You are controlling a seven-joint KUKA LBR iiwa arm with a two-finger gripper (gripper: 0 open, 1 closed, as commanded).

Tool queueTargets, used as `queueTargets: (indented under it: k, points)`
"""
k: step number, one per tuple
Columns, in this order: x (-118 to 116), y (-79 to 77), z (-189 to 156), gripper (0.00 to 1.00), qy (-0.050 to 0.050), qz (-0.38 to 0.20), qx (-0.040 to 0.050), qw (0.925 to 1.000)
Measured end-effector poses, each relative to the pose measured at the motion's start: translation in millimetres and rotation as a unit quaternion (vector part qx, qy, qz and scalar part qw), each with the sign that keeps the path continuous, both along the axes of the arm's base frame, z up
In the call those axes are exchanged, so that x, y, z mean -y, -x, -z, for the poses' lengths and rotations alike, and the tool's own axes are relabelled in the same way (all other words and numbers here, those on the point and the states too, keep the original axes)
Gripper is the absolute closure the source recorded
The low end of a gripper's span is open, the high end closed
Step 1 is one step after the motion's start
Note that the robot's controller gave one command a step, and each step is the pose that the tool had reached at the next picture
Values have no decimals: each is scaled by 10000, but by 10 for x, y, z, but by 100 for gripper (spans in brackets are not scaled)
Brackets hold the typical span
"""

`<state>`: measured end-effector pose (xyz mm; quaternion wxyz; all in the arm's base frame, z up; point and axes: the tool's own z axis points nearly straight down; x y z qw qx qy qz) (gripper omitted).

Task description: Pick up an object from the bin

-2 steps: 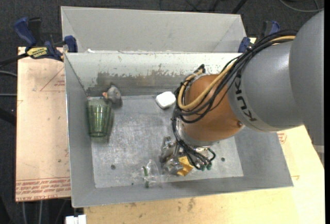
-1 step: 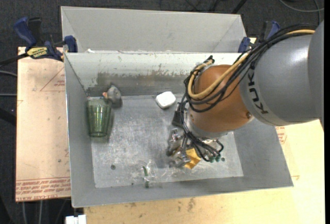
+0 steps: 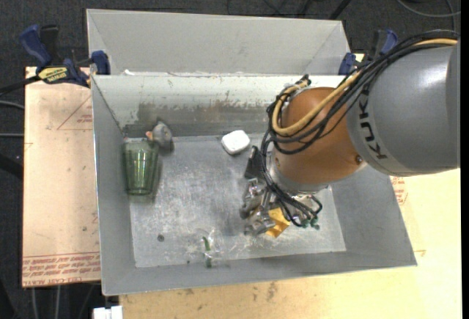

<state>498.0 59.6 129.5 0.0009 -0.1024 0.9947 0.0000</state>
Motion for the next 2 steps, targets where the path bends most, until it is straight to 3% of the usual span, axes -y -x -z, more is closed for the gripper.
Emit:
queueTargets:
  k: [1,2]
  points:
    - [-64,-3,-520,100,-2,43,-37,10000]
    - [-52,-87,-888,100,-7,-27,25,10000]
